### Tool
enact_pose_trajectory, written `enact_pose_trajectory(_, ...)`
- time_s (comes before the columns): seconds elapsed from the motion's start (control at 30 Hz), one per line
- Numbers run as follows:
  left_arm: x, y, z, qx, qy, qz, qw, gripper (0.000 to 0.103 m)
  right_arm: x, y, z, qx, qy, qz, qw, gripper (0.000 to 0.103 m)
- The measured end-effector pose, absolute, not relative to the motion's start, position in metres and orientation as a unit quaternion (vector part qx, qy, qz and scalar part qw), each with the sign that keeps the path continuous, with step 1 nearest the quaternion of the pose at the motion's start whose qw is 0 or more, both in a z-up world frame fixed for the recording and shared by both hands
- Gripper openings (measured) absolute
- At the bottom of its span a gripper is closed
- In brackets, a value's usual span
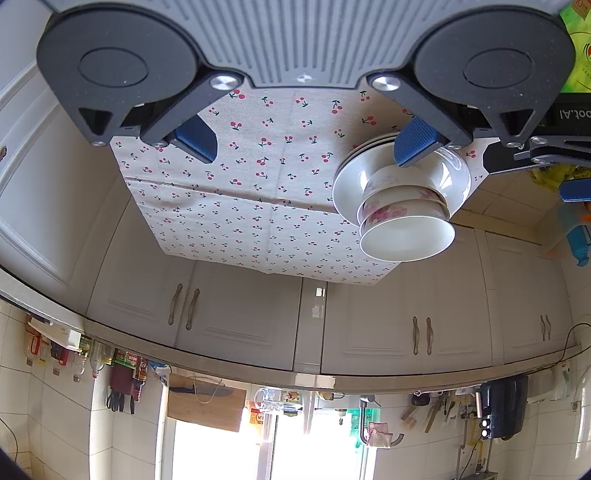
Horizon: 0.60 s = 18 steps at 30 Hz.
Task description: Organize plates and bowls
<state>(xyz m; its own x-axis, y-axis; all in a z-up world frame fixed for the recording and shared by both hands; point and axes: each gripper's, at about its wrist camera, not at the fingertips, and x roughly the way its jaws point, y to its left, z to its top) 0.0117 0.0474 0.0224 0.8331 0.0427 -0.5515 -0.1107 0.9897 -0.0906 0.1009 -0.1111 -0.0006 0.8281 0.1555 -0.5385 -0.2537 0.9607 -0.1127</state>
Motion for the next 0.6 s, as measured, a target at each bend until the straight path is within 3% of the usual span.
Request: enact_pose_trajectory(0.6, 0.0126, 0.047, 0.0202, -0.065, 0.29, 0.038, 0.954, 0.102, 0.1006, -0.1111, -0.0002, -0.091, 0.271, 0.103, 0.953, 0.103)
